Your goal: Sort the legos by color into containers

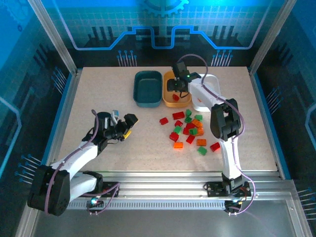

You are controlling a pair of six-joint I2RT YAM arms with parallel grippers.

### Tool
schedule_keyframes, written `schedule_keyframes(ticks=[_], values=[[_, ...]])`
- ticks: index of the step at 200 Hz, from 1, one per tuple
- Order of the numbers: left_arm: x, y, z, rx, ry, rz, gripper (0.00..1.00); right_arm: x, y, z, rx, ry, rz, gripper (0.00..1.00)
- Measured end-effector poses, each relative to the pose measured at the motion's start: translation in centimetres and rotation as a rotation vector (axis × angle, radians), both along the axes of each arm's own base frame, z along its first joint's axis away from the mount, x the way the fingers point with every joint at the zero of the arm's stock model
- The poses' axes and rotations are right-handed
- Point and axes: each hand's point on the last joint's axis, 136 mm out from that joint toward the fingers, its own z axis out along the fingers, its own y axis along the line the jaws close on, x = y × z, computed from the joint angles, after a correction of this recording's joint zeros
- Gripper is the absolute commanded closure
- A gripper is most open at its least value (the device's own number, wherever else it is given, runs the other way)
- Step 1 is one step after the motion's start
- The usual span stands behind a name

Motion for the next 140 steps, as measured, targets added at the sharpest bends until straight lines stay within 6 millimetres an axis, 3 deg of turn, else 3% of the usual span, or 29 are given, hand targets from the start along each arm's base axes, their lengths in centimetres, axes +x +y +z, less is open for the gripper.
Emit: schedule_keyframes(ticks=[19,36,50,72,104,124,140], values=[[-0.1,-0.3,0.2,-0.003,-0.005,-0.011,0.01,-0.8,-0.3,1.4,-0.003,-0.018,-0.003,0.35],[-0.7,-1.4,0.2,0.003,-0.007,-0.048,0.01,-3.1,-1.6,2.5,-0.015,-0.021,-0.038,0.33],[-1.4,-3.1,0.4,0.023,-0.022,-0.104,0.01,-6.4,-3.8,3.3,-0.022,-0.019,-0.107,0.3],[-2.9,-6.9,0.6,0.061,-0.053,-0.23,0.01,-13.2,-8.5,3.6,-0.024,-0.021,-0.247,0.22],[-5.1,-11.5,-0.6,0.108,-0.07,-0.388,0.01,-22.1,-15.7,0.0,-0.024,0.06,-0.434,0.2],[-5.9,-13.4,-1.5,0.142,-0.07,-0.461,0.01,-25.9,-20.4,-3.4,-0.004,0.151,-0.574,0.21],[-6.1,-14.4,-1.8,0.158,-0.073,-0.497,0.01,-28.3,-21.7,-5.1,0.001,0.222,-0.622,0.2]])
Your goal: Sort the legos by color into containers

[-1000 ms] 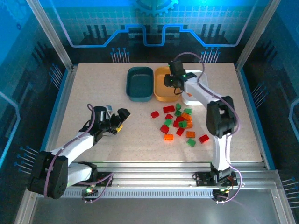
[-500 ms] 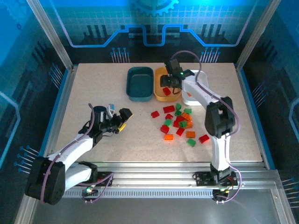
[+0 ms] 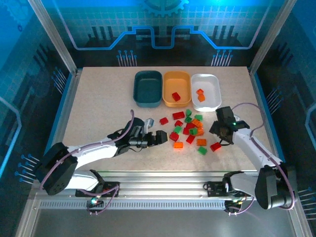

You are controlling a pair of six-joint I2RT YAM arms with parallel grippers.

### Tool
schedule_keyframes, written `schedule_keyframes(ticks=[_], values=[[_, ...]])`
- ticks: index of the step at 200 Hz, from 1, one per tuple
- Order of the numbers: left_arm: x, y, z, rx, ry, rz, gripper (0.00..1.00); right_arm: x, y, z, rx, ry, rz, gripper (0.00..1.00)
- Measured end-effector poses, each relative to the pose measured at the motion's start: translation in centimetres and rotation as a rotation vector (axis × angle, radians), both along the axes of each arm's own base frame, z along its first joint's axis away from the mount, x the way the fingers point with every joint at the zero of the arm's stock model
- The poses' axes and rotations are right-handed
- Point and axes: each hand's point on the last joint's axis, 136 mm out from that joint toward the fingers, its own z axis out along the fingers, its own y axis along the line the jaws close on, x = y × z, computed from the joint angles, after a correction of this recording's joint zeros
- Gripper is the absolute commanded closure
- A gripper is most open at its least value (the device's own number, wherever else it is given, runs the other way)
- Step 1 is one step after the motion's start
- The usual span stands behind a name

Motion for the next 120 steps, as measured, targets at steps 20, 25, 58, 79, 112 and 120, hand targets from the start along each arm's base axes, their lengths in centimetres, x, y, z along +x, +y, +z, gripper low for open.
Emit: schedule_keyframes(ticks=[20,25,58,79,112,120], values=[[0.0,-0.5,0.0,0.007,-0.012,-0.02,0.02,-0.9,0.6,-0.5,0.042,0.027,0.004,0.2],[0.0,-0.5,0.0,0.008,-0.014,-0.021,0.02,-0.9,0.7,-0.6,0.05,0.029,0.003,0.2],[0.3,-0.4,0.2,0.016,-0.034,-0.016,0.01,-1.5,1.2,-1.3,0.1,0.059,-0.026,0.22],[0.3,-0.2,0.6,0.018,-0.049,-0.013,0.01,-2.4,1.1,-2.3,0.115,0.085,-0.065,0.23],[0.5,0.0,1.3,0.016,-0.068,0.002,0.01,-4.3,0.8,-4.2,0.127,0.123,-0.133,0.3],[0.5,0.0,1.3,0.016,-0.07,0.004,0.02,-4.5,0.8,-4.6,0.131,0.123,-0.144,0.3]])
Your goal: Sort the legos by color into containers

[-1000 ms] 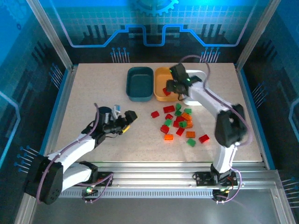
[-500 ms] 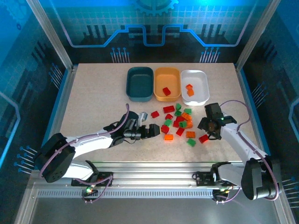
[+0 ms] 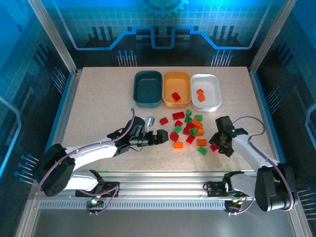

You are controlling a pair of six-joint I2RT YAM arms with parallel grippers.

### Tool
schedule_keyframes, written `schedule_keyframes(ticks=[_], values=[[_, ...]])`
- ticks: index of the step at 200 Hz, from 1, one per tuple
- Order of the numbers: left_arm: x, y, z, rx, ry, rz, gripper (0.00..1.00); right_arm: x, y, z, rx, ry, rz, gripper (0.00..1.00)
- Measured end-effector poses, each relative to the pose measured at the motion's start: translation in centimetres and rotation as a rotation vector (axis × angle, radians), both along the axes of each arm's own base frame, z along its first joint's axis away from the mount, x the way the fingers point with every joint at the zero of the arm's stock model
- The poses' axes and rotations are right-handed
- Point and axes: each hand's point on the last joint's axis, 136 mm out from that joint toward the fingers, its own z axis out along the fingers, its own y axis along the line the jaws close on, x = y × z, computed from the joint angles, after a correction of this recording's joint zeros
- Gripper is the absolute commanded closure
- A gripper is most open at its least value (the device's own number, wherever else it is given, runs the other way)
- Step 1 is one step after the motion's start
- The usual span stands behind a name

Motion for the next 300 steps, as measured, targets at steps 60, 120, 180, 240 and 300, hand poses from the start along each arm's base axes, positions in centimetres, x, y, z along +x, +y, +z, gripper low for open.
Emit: schedule_keyframes(ticks=[60,120,180,240,300], values=[[0.1,0.2,0.0,0.008,-0.004,0.012,0.01,0.8,0.4,-1.4,0.033,-0.007,-0.053,0.38],[0.1,0.6,0.4,0.012,-0.017,0.023,0.01,0.5,-0.1,-1.8,0.004,0.022,-0.068,0.76],[1.6,4.7,2.1,0.067,-0.069,0.157,0.01,3.7,1.7,2.4,0.029,-0.17,0.033,0.81],[5.3,15.2,-2.8,0.068,0.172,0.569,0.01,16.1,10.2,11.6,0.017,-0.396,0.379,0.83],[3.2,14.5,-5.0,0.034,0.334,0.523,0.01,28.7,16.6,10.6,-0.032,-0.392,0.559,0.78]])
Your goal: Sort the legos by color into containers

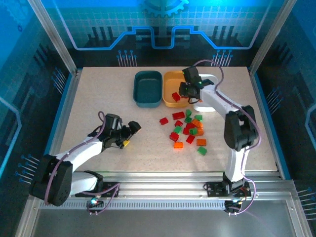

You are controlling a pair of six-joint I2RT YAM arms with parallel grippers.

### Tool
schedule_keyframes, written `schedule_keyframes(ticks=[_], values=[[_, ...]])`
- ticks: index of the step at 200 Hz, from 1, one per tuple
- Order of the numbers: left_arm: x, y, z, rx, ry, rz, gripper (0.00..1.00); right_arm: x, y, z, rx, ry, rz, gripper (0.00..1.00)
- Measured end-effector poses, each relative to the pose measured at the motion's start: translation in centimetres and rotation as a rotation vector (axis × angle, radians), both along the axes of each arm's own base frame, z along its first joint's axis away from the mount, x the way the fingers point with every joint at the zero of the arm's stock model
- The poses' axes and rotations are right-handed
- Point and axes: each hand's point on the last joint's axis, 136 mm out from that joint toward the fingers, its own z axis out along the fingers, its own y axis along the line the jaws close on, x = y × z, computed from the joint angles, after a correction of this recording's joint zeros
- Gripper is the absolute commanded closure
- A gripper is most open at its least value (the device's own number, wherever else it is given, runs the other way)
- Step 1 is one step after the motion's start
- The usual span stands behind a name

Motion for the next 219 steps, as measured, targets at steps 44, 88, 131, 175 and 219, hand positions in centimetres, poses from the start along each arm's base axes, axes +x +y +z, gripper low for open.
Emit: schedule_keyframes(ticks=[44,88,131,175,219], values=[[-0.5,0.0,2.5,-0.02,-0.067,-0.006,0.01,2.6,1.4,-2.1,-0.03,0.058,0.042,0.58],[-0.7,0.0,2.9,-0.024,-0.071,-0.013,0.01,2.4,1.4,-1.9,-0.05,0.077,0.059,0.48],[-1.2,-2.5,3.3,-0.013,-0.078,-0.106,0.01,-2.4,0.3,-0.5,-0.067,0.084,0.077,0.54],[-1.5,-7.2,2.9,0.04,-0.092,-0.27,0.03,-13.2,1.4,-1.9,-0.058,0.147,0.134,0.5],[-0.7,-7.3,2.4,0.071,-0.108,-0.269,0.03,-19.7,1.8,-7.7,-0.05,0.3,0.073,0.46]])
